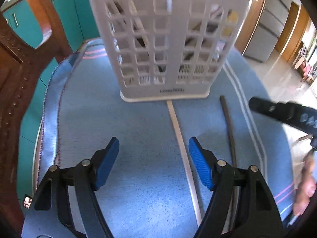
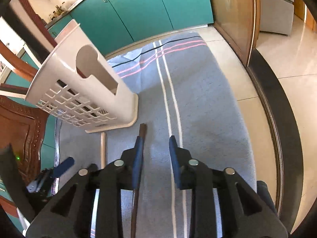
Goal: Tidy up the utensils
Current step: 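Align both open tools over the last light and dark chopsticks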
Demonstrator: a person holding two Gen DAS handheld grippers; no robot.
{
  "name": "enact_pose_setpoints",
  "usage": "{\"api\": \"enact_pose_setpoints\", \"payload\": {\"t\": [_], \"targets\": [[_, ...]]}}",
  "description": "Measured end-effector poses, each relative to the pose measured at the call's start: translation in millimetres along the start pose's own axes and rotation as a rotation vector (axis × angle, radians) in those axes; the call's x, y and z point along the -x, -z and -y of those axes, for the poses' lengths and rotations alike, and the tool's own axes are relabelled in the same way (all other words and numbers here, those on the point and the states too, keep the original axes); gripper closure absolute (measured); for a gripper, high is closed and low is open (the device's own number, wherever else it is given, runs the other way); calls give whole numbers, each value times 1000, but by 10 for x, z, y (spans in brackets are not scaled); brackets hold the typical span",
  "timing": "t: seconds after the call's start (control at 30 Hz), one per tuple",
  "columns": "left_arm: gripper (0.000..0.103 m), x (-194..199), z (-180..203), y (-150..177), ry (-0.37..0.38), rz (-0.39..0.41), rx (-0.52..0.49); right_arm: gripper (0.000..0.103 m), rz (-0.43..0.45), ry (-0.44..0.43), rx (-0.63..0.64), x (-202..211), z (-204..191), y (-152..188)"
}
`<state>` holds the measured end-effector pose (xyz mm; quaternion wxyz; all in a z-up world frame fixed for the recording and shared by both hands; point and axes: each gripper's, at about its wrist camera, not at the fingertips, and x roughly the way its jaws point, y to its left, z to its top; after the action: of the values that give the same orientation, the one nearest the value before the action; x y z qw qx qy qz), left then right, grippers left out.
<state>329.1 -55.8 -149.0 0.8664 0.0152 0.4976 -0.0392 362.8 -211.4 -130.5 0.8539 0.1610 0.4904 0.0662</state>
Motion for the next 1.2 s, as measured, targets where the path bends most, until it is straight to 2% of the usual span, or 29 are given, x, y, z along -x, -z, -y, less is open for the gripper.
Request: {"api": "enact_pose_setpoints", "payload": {"t": [0.03,0.1,0.13,0.23,0.3,0.4,0.47,0.57,0.63,0.67,0.7,0.77,0.87,1.0,1.07,1.2], "targets": [[48,-29,-6,7,-4,-12,2,73,-4,-3,2,-8,-3,2],[70,-56,-50,15,7,-34,15,73,-15,-3,16,49,36,12],[71,-74,-67,22,4,-47,16,73,-18,-2,24,-21,42,11],[66,-89,-176,19,-1,-45,38,72,-21,15,74,-73,-83,70],[46,-68,-229,6,7,-22,64,70,-15,46,115,-116,-158,96],[43,-7,-199,-33,73,17,69,70,-9,62,115,-140,-181,101],[37,-8,-84,-52,85,29,36,70,2,62,87,-126,-132,73],[37,-132,101,-66,75,3,-21,66,9,59,55,-99,-60,51],[41,-201,239,-38,39,-25,-57,66,2,55,54,-112,-52,53],[46,-201,247,-31,34,-16,-61,66,-1,54,58,-116,-57,54],[59,-190,239,-33,34,-16,-61,66,-4,52,65,-122,-68,55],[69,-175,184,-43,41,-33,-45,66,-8,51,84,-131,-107,70],[68,-175,53,-63,33,-29,-11,65,-10,66,115,-182,-163,72],[53,-250,-4,-117,22,-30,6,64,-26,130,194,-313,-294,137],[49,-275,28,-159,13,-29,-3,63,-21,173,245,-384,-372,180],[50,-326,72,-248,6,-24,-1,62,1,238,317,-426,-472,229]]}}
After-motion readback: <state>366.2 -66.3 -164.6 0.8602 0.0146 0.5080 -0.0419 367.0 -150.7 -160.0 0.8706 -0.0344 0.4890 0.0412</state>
